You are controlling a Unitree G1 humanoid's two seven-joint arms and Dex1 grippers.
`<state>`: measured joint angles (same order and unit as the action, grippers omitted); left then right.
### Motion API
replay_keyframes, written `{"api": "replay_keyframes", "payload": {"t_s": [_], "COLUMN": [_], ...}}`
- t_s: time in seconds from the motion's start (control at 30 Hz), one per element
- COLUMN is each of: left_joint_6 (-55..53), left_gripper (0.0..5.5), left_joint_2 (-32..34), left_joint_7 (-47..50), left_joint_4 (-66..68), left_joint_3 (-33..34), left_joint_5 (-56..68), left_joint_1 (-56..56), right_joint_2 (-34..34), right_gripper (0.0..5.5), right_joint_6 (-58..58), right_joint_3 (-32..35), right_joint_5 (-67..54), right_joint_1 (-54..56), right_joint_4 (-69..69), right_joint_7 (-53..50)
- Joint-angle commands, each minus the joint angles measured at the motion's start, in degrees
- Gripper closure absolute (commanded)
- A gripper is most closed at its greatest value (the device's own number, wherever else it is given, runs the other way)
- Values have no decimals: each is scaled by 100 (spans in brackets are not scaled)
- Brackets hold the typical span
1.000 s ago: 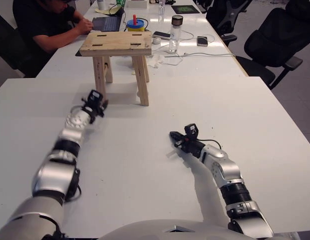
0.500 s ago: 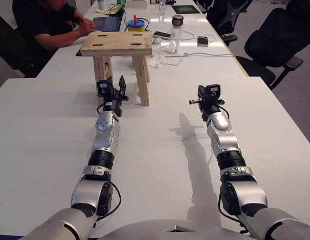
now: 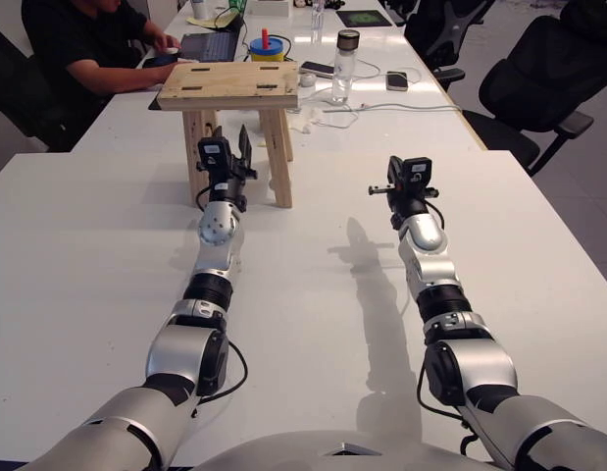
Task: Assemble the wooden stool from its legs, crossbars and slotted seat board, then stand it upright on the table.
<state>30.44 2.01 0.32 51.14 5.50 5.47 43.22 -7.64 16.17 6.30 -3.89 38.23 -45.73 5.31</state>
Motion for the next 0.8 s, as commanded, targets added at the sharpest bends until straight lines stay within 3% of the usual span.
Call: {"api": "replay_keyframes", "payload": {"t_s": [0.03, 0.8], "left_joint_6": [122, 341], "left_gripper": [324, 324], "left_joint_2": [-91, -115], "left_joint_7": [-115, 118], "left_joint_4": [127, 208], "left_joint_3": [-44, -81], "left_joint_5": [-87, -465], "left_joint_1": [78, -1], "right_joint_2": [155, 284], "right_gripper": [550, 550], "right_joint_6": [79, 153], "right_joint_3": [-18, -97], "right_joint_5": [-57, 22], "right_joint_1": [219, 321], "right_joint_4": [-81, -302], "right_joint_7": [106, 368]}}
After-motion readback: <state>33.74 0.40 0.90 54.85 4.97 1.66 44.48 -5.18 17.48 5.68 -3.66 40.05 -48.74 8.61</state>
